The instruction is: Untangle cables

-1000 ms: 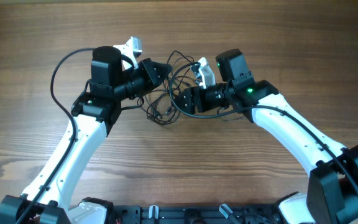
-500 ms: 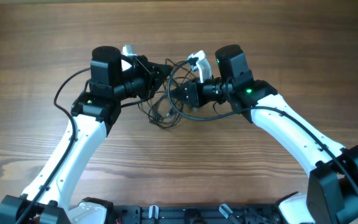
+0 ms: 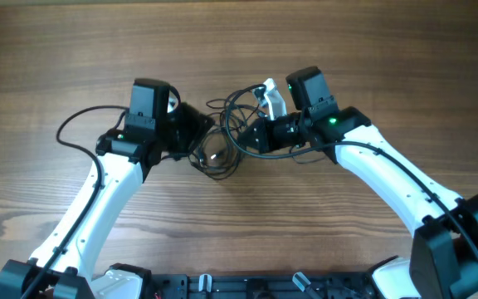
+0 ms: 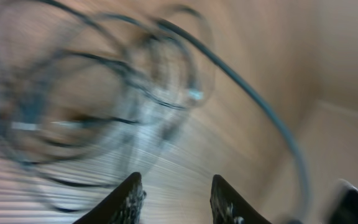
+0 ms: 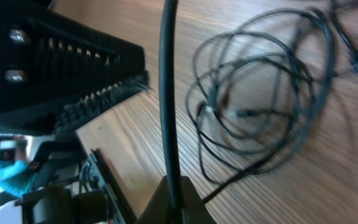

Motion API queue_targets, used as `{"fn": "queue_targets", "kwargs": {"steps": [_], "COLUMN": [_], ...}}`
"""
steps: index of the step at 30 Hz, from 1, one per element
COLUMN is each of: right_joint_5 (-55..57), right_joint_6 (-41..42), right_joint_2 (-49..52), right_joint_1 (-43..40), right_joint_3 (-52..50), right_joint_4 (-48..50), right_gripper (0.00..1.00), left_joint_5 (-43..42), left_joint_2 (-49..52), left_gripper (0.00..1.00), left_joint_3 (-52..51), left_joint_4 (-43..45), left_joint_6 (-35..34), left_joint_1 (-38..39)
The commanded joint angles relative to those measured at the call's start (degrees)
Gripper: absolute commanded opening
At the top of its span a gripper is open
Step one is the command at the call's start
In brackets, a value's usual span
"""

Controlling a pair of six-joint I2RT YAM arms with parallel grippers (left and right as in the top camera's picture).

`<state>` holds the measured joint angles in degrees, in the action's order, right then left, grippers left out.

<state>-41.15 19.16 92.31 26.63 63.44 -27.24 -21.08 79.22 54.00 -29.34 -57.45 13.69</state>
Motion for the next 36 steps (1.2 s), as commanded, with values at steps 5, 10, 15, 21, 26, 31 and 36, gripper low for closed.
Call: {"fn": "queue_targets", "kwargs": {"steps": [5,10,15,21,26,31,36], "right_joint_5": [7.34,-0.79,-0.92,6.14,20.65,26.01,25.90], "right_joint_6": [-2.62,-2.08,-0.61,-0.98,-0.92,0.50,0.33], "right_joint_2": [-6.10,-7.76,-8.76,-9.92,-8.79,-7.65,-7.56], "right_joint_1": [-0.13,-0.13,-0.13,-0.13,-0.13,-0.13,-0.13], "right_joint_3": [21.49,37.27,43.30,43.56,43.34,43.32,43.34], "right_joint_4": [-14.34,-17.25,-15.32,-6.03,-12.79,-20.17,-18.14], "right_gripper": [0.04,0.05,0.05,0.05,0.05,0.05,0.05], "left_joint_5": [13.11,13.00,9.25,-1.90,-13.46,-14.40,-14.95], "left_joint_2": [1.53,6.29,9.27,9.29,9.03,7.98,6.97], "left_gripper": [0.38,0.44,0.47,0.53,0.57,0.61,0.64], "left_joint_3": [-4.26,-5.38,-5.38,-5.35,-5.35,-5.35,-5.35], "left_joint_4": [2.23,4.72,7.58,14.86,20.85,21.44,21.22], "left_joint_6": [6.29,6.29,6.32,11.63,16.76,20.17,21.73], "left_joint_1": [-0.04,-0.04,-0.04,-0.04,-0.07,-0.07,-0.11]}}
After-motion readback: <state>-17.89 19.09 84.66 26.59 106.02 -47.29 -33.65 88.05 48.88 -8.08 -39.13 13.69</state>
